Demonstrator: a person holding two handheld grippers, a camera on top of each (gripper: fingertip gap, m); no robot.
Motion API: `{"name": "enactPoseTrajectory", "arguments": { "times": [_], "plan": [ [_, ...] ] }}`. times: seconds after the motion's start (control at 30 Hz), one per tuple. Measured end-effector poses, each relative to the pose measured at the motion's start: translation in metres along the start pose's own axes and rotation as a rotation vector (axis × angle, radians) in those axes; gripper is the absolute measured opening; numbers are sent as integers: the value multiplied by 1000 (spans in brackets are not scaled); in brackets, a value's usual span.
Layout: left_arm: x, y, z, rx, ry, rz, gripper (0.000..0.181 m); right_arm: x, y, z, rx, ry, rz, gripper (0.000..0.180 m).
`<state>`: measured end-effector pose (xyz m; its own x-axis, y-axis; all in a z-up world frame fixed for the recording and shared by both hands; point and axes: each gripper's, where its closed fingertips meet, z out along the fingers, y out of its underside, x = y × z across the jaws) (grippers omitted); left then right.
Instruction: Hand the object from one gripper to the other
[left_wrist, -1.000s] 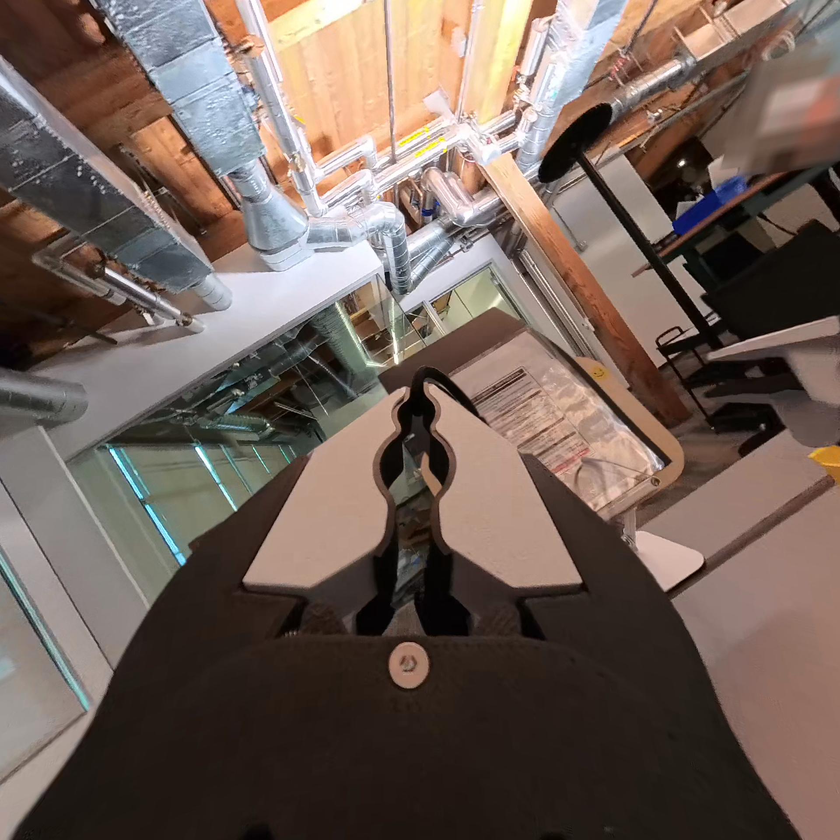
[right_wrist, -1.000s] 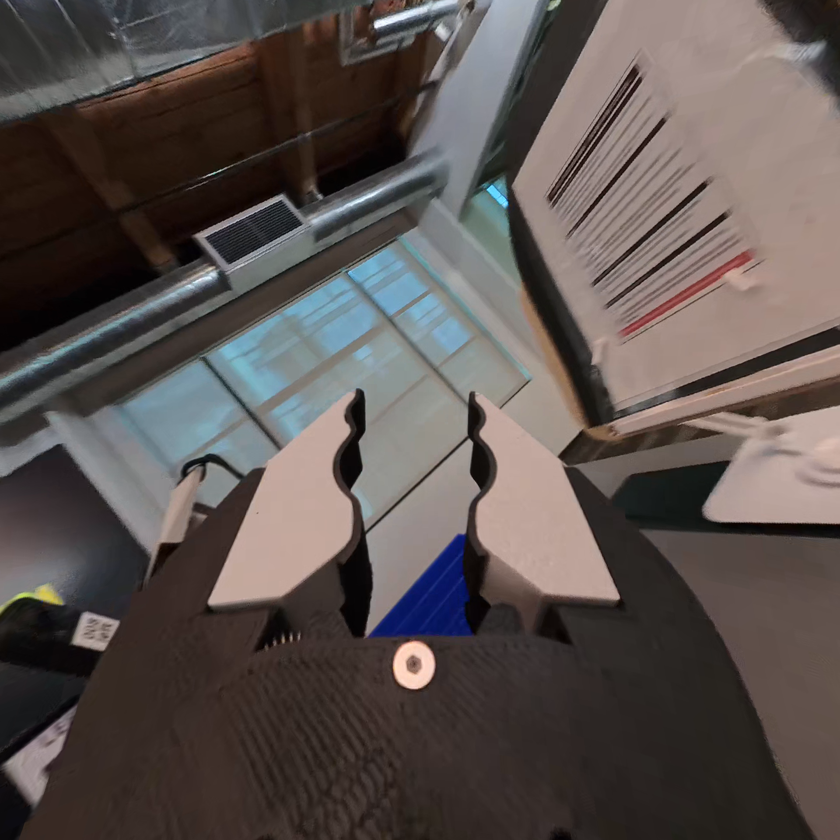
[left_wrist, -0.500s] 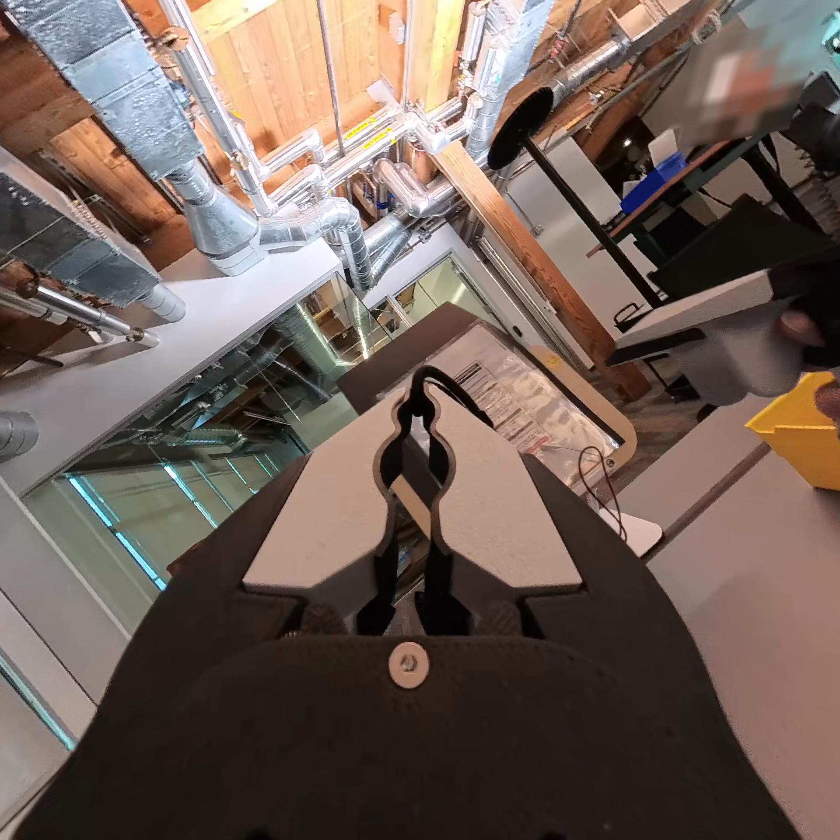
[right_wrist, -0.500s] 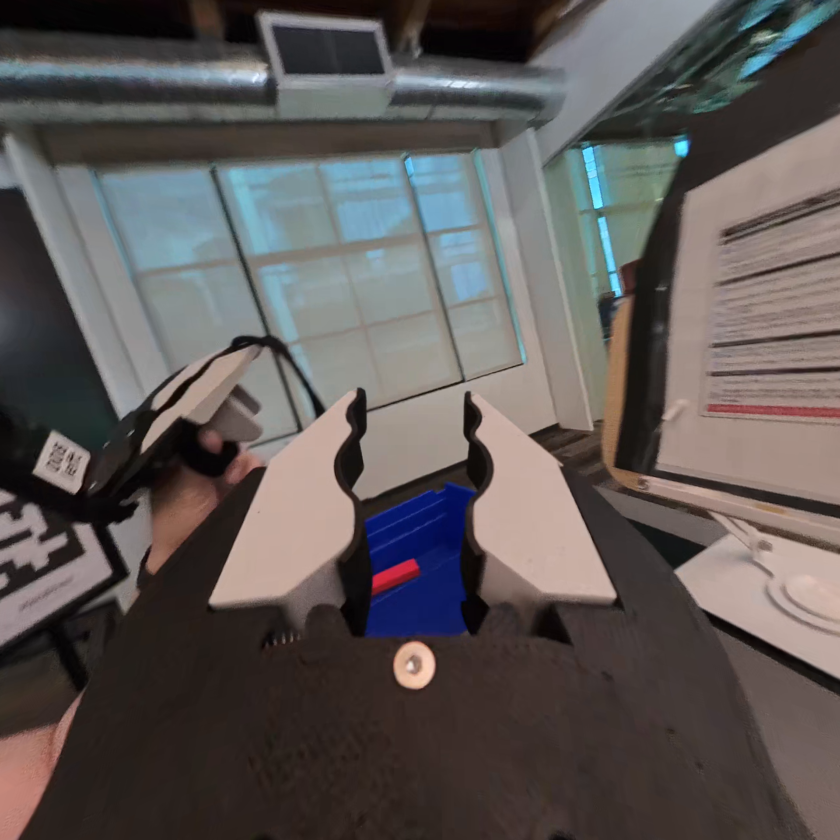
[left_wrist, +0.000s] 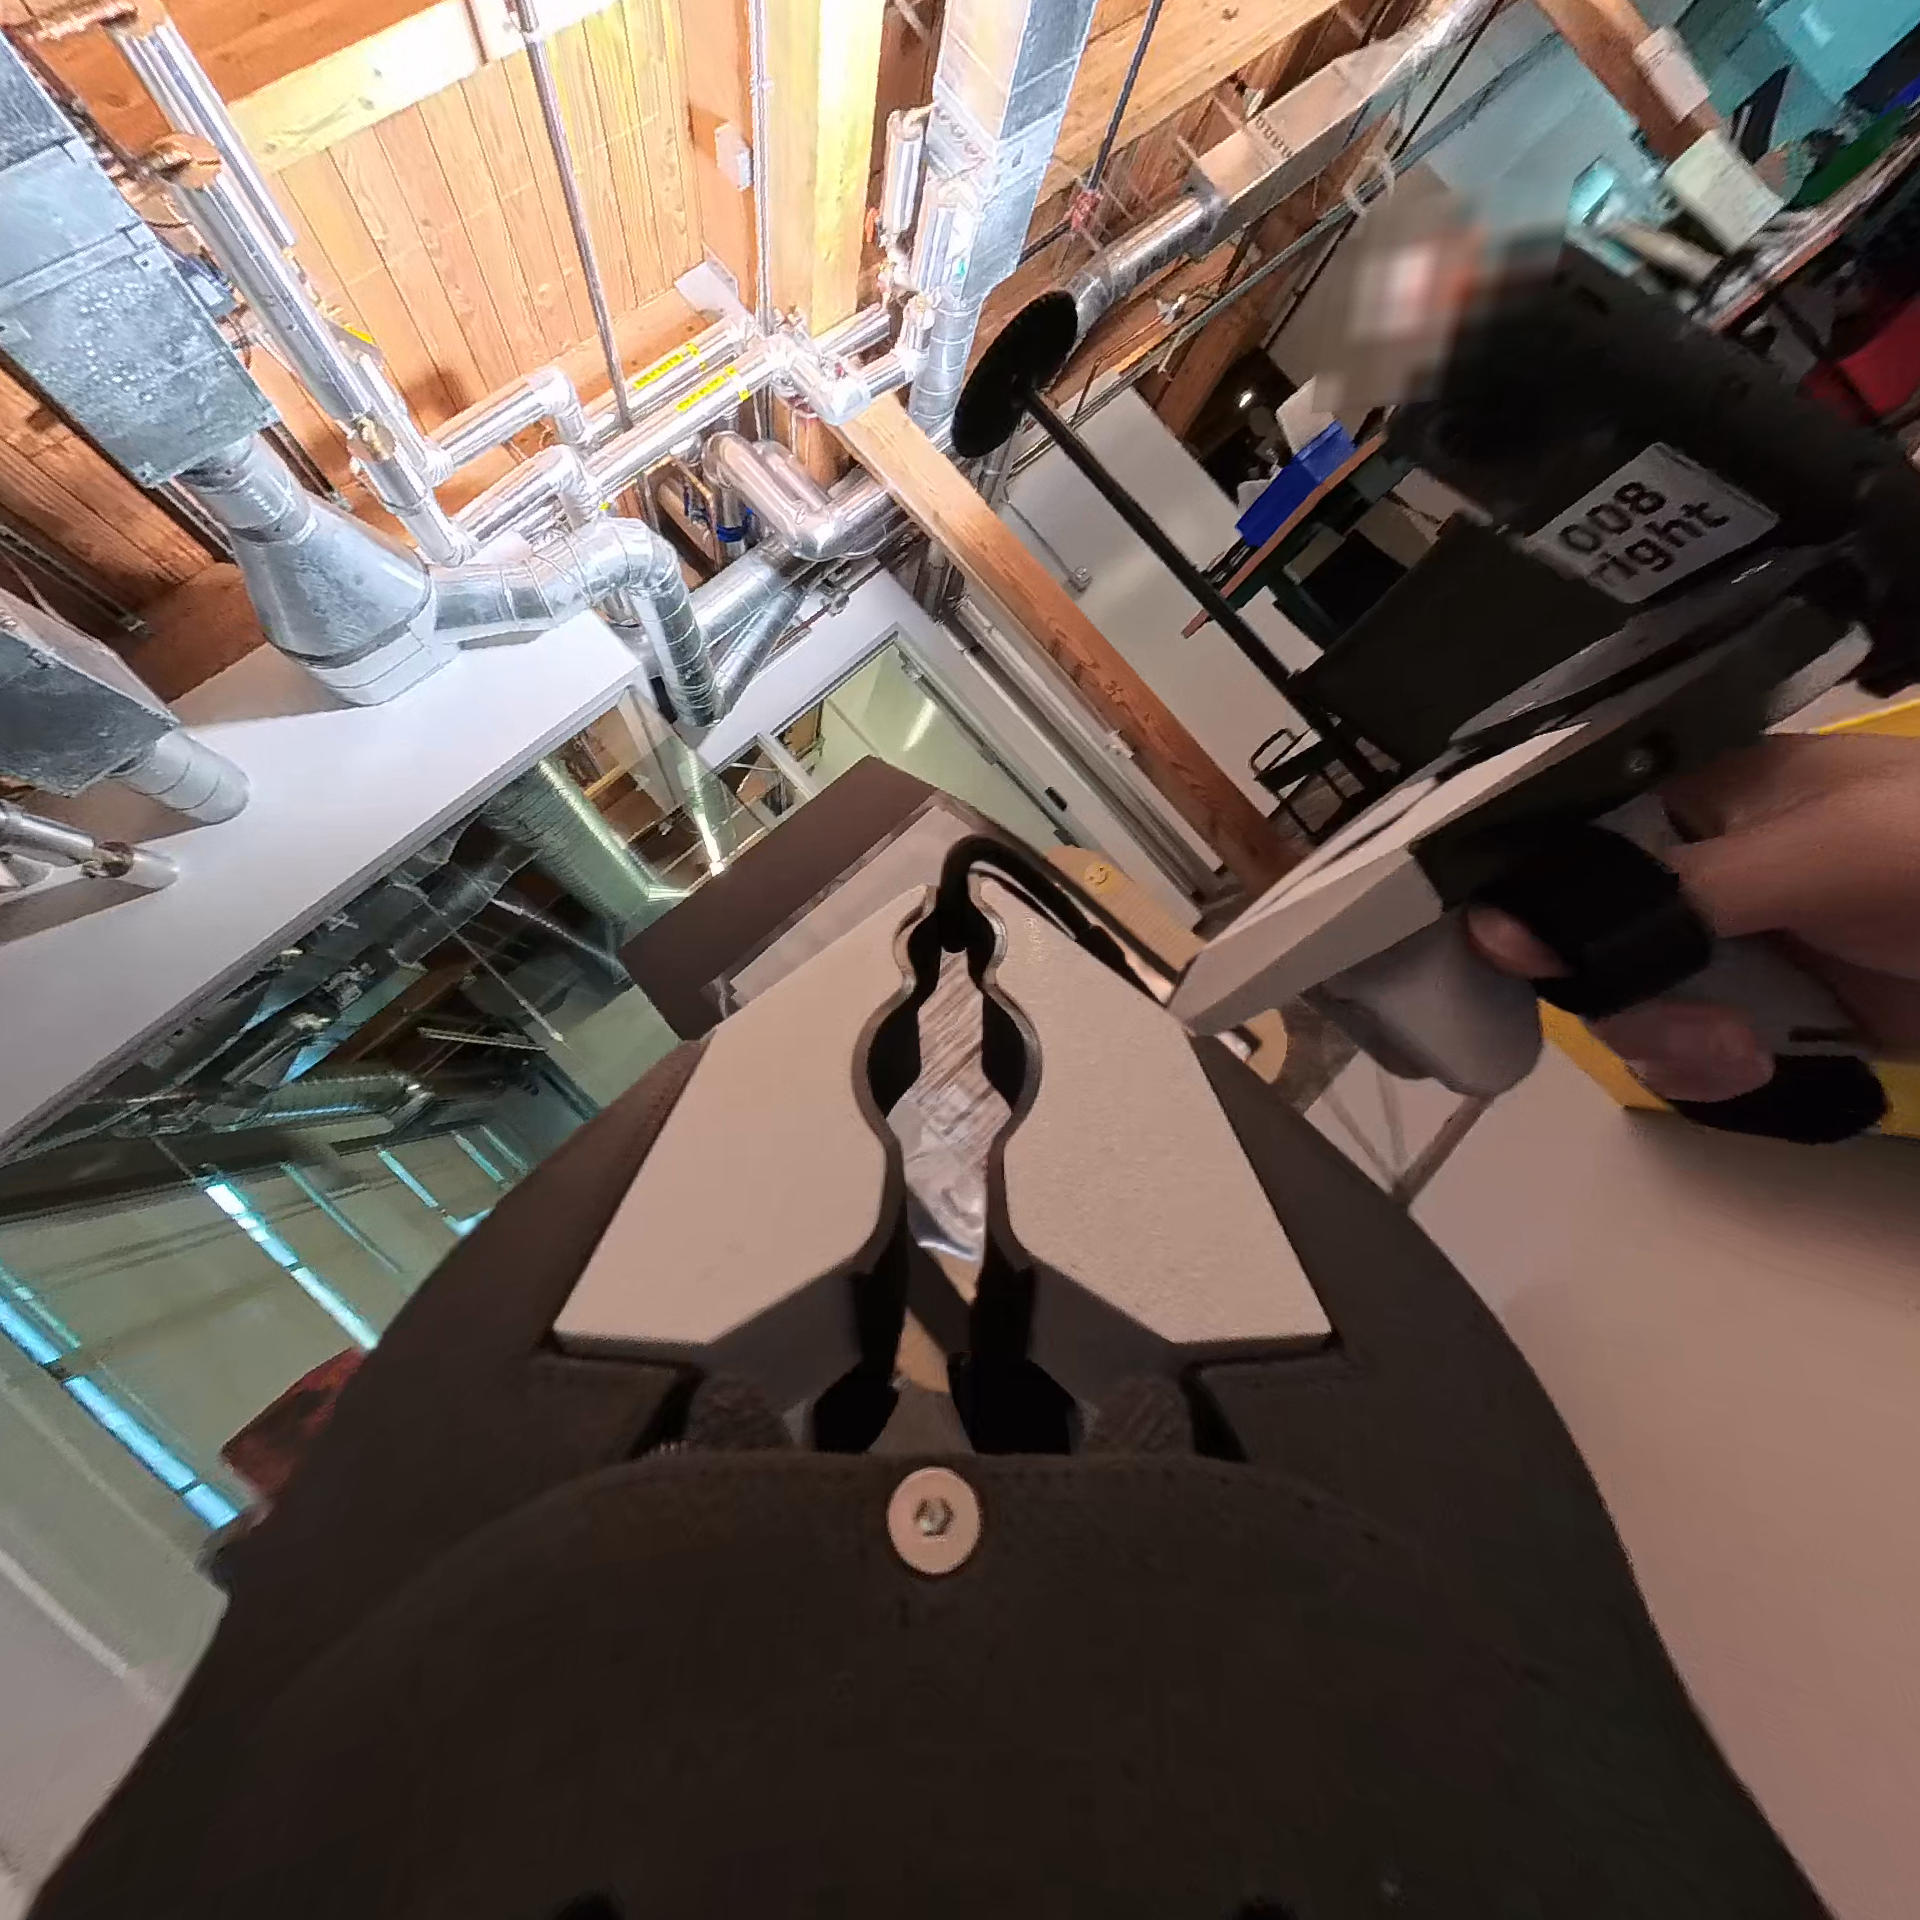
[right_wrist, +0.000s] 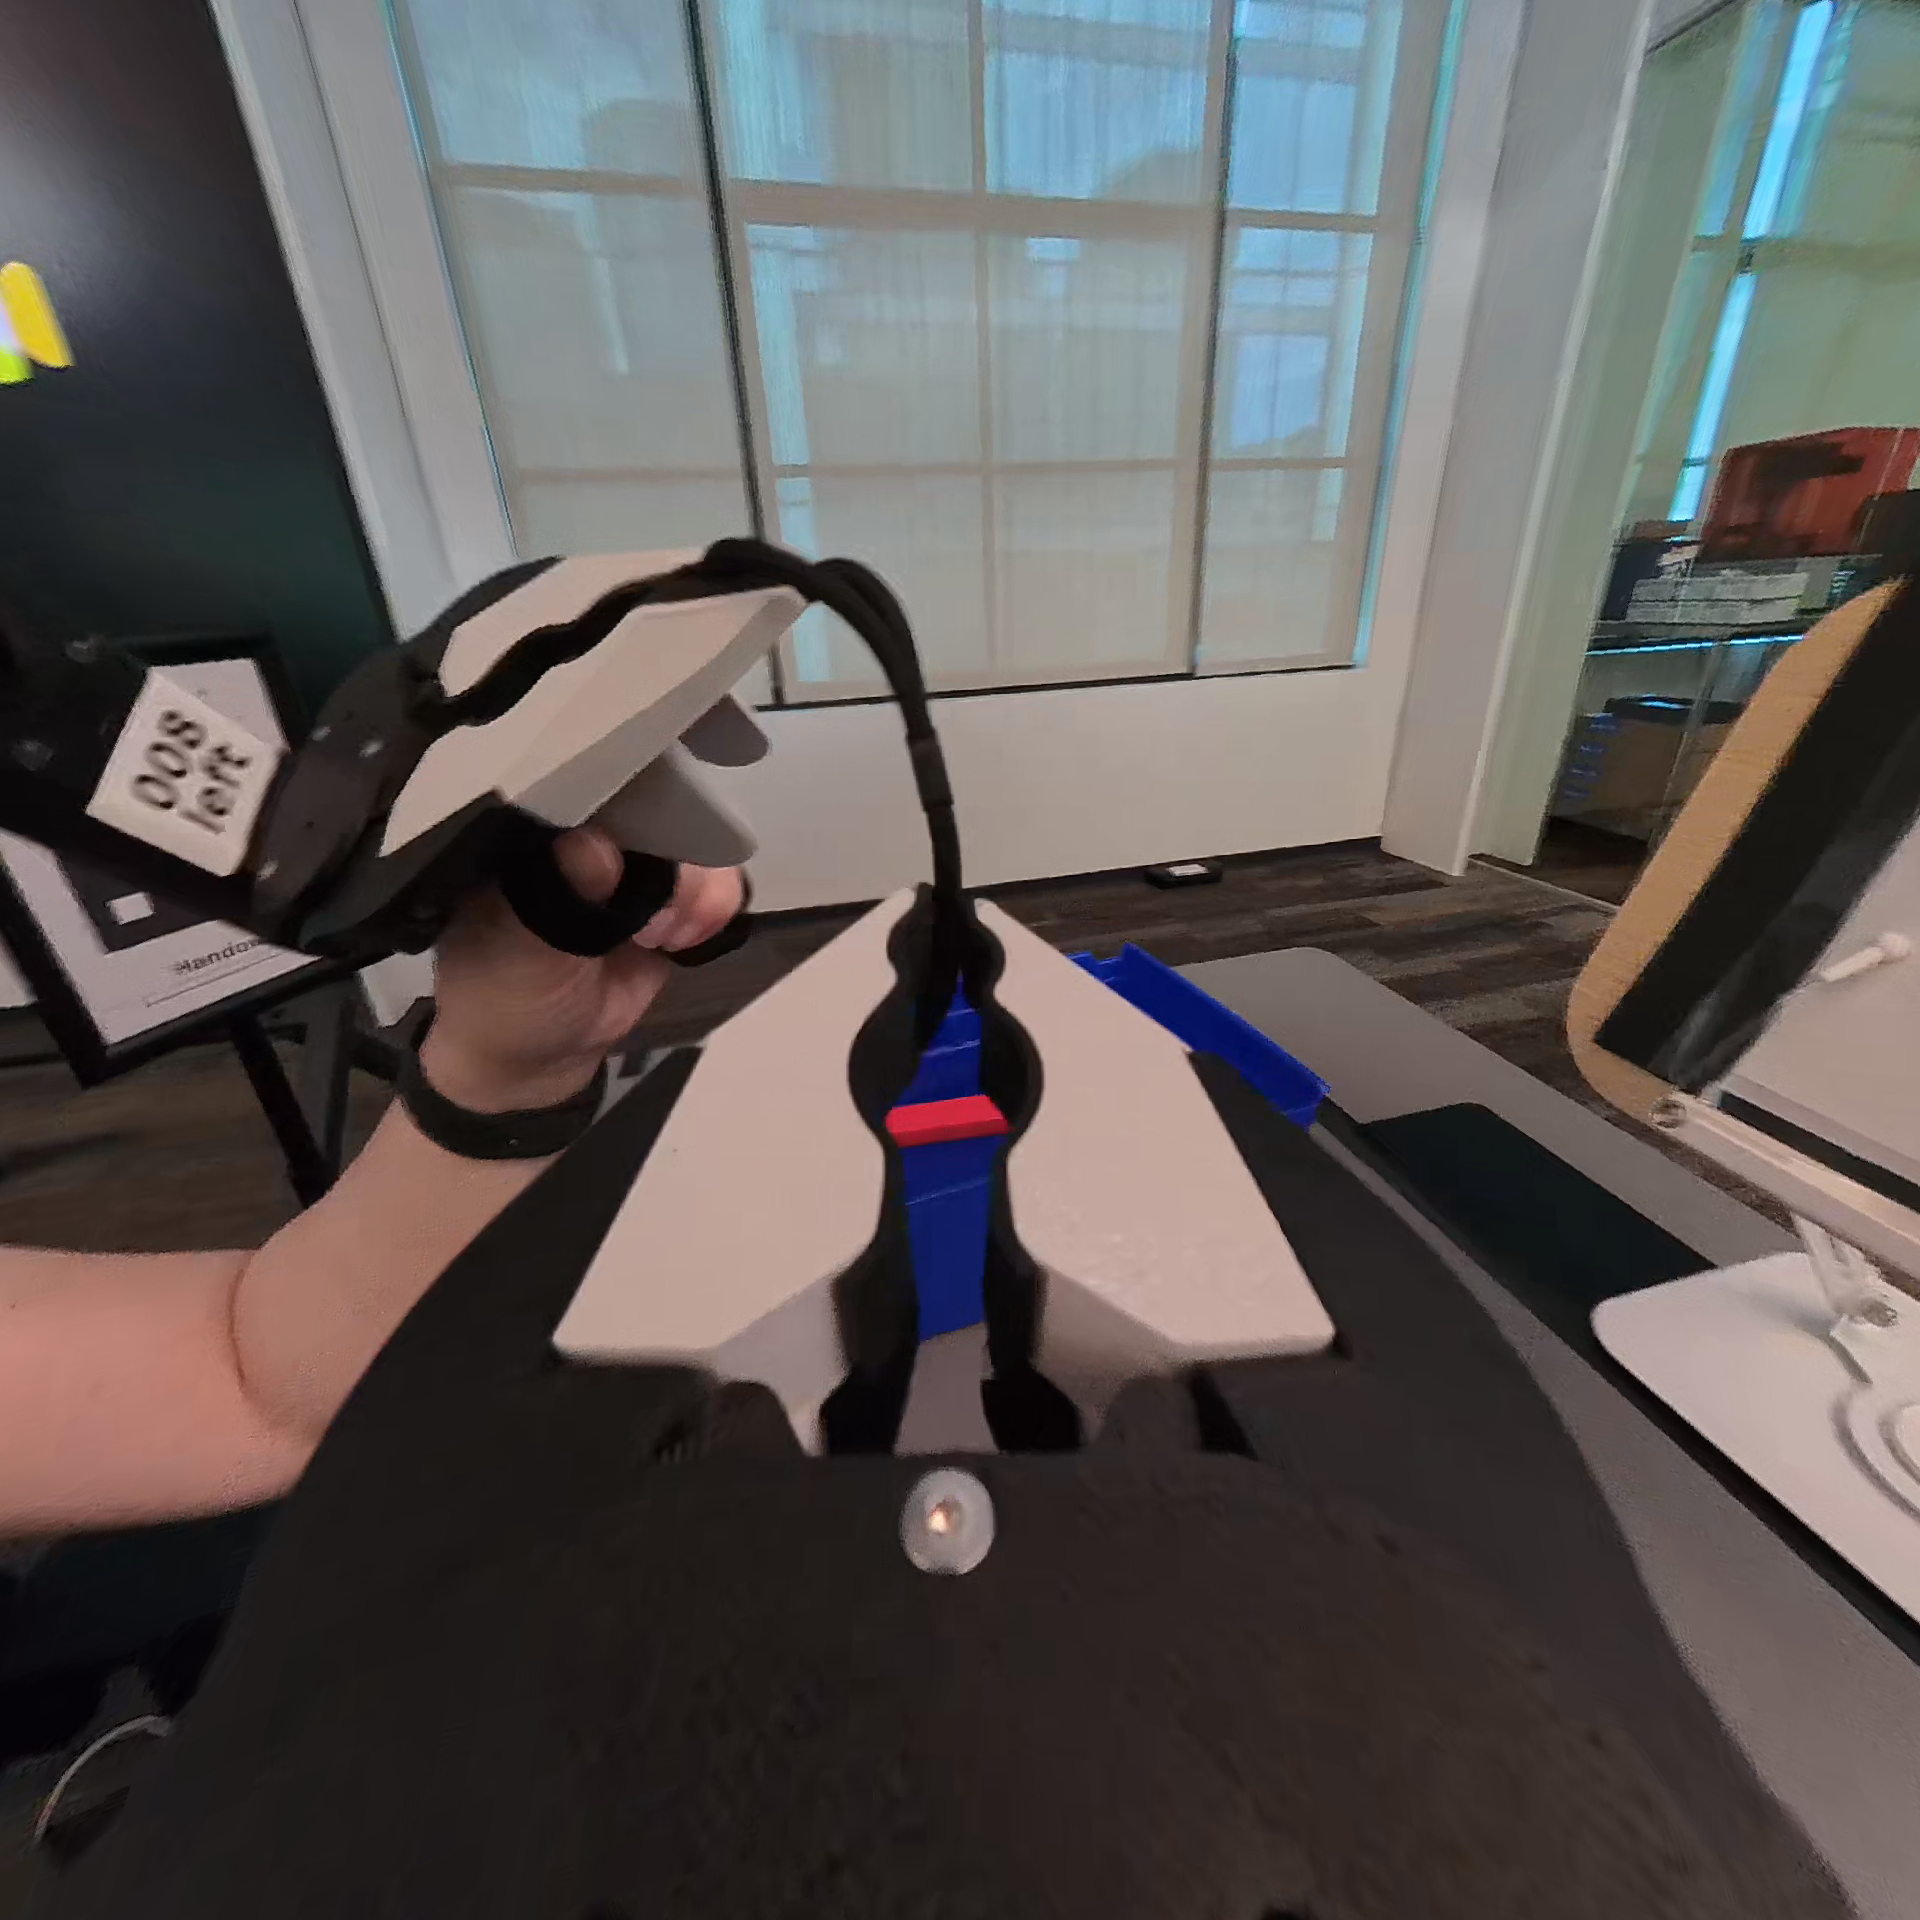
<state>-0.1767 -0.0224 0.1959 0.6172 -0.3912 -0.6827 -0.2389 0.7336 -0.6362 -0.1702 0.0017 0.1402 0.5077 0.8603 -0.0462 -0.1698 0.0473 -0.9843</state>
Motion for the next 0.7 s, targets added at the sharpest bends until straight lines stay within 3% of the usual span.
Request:
{"name": "enactPoseTrajectory", "arguments": {
  "times": [0.17,0.27,0.4,0.57,0.7],
  "plan": [
    [10,-9,-1,-31,134,-170,82,34,-32,-44,17,208,-95,2],
    [5,-11,-7,-51,156,-194,72,82,-38,-121,-170,508,-157,1],
    [-7,-3,-15,-103,144,-172,67,139,1,-256,-467,903,-35,2],
    [-14,19,-19,-220,170,-223,68,159,66,-332,-574,967,295,1],
    [-23,36,-22,-282,160,-261,66,157,137,-356,-850,951,494,2]
  ]
}}
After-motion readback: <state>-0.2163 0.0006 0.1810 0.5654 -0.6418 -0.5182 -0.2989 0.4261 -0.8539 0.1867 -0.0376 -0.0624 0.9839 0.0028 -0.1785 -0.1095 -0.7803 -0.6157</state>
